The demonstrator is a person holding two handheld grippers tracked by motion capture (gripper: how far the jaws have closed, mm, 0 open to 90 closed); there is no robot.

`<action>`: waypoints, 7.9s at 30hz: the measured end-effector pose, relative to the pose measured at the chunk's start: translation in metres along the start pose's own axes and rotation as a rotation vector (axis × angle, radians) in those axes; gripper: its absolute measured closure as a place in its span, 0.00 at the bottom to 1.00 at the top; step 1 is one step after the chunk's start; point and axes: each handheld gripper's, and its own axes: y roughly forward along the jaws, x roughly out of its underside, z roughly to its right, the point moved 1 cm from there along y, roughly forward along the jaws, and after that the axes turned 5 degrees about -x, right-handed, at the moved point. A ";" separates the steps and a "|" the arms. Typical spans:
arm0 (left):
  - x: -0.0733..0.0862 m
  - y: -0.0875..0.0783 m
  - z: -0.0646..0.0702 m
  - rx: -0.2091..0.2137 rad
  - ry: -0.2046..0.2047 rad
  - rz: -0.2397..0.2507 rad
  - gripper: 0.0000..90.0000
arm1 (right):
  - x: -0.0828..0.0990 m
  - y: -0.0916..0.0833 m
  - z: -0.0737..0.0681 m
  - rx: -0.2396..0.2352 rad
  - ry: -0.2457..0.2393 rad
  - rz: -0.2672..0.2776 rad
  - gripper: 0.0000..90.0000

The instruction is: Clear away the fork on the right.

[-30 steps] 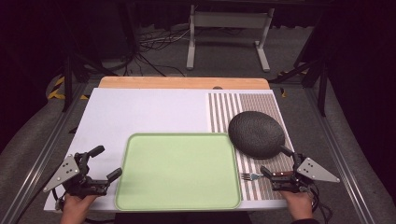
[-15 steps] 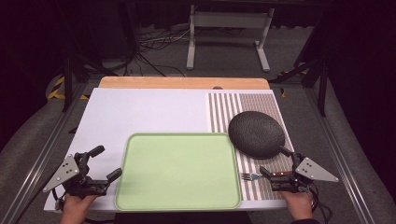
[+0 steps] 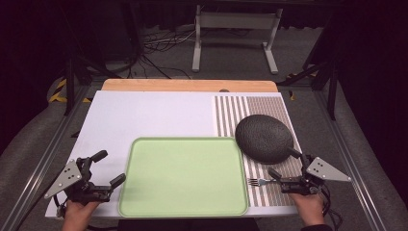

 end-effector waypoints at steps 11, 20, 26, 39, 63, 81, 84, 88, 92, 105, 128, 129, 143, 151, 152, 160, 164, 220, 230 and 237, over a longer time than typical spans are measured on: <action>-0.001 0.000 0.000 0.001 0.004 0.005 0.00 | -0.024 0.020 0.006 -0.042 -0.041 -0.056 0.03; -0.001 -0.001 0.000 0.007 0.004 0.009 0.00 | -0.041 0.030 0.002 -0.085 -0.125 -0.260 0.02; -0.001 -0.001 0.000 0.008 0.005 0.007 0.00 | -0.050 0.039 -0.001 -0.133 -0.174 -0.381 0.03; -0.001 -0.001 0.000 0.008 -0.001 0.010 0.00 | -0.058 0.050 0.000 -0.192 -0.271 -0.583 0.05; -0.001 -0.001 0.000 0.008 -0.001 0.008 0.00 | -0.051 0.060 0.004 -0.289 -0.372 -0.865 0.07; -0.001 -0.001 0.000 0.007 0.001 0.009 0.00 | -0.041 0.067 0.003 -0.367 -0.433 -1.044 0.09; -0.001 -0.001 0.000 0.007 0.001 0.008 0.00 | -0.037 0.069 0.004 -0.382 -0.438 -1.072 0.09; -0.001 -0.001 0.000 0.007 0.001 0.008 0.00 | -0.033 0.071 0.003 -0.390 -0.447 -1.109 0.09; -0.001 -0.001 0.000 0.006 0.001 0.009 0.00 | -0.029 0.073 0.003 -0.409 -0.462 -1.145 0.10; -0.001 -0.002 0.000 0.003 0.003 0.011 0.00 | -0.020 0.076 0.000 -0.451 -0.479 -1.222 0.14; -0.001 -0.001 0.000 0.007 0.001 0.005 0.00 | -0.017 0.071 0.008 -0.529 -0.519 -1.361 0.58; -0.001 -0.001 0.000 0.007 0.001 0.005 0.00 | -0.016 0.071 0.008 -0.525 -0.512 -1.362 0.61; 0.000 -0.001 0.000 0.005 0.001 0.003 0.00 | -0.015 0.070 0.012 -0.533 -0.537 -1.418 0.84; 0.000 -0.001 0.000 0.005 0.000 0.005 0.00 | -0.014 0.071 0.011 -0.537 -0.557 -1.412 0.85; 0.000 -0.001 0.000 0.005 -0.001 0.005 0.00 | -0.015 0.071 0.011 -0.538 -0.559 -1.417 0.85; 0.000 -0.001 0.000 0.004 0.000 0.003 0.00 | -0.019 0.070 0.009 -0.537 -0.558 -1.387 0.86; -0.001 -0.001 0.000 0.004 0.001 0.004 0.00 | -0.029 0.069 0.007 -0.535 -0.563 -1.366 0.86; -0.002 -0.002 -0.001 0.009 0.008 0.014 0.00 | -0.111 0.145 -0.079 -0.524 -0.552 -1.085 0.86; -0.002 -0.002 0.000 0.012 0.000 0.013 0.00 | -0.117 0.158 -0.089 -0.425 -0.414 -1.062 0.86; -0.002 -0.002 -0.001 0.012 0.001 0.017 0.00 | -0.118 0.164 -0.091 -0.370 -0.293 -1.046 0.86</action>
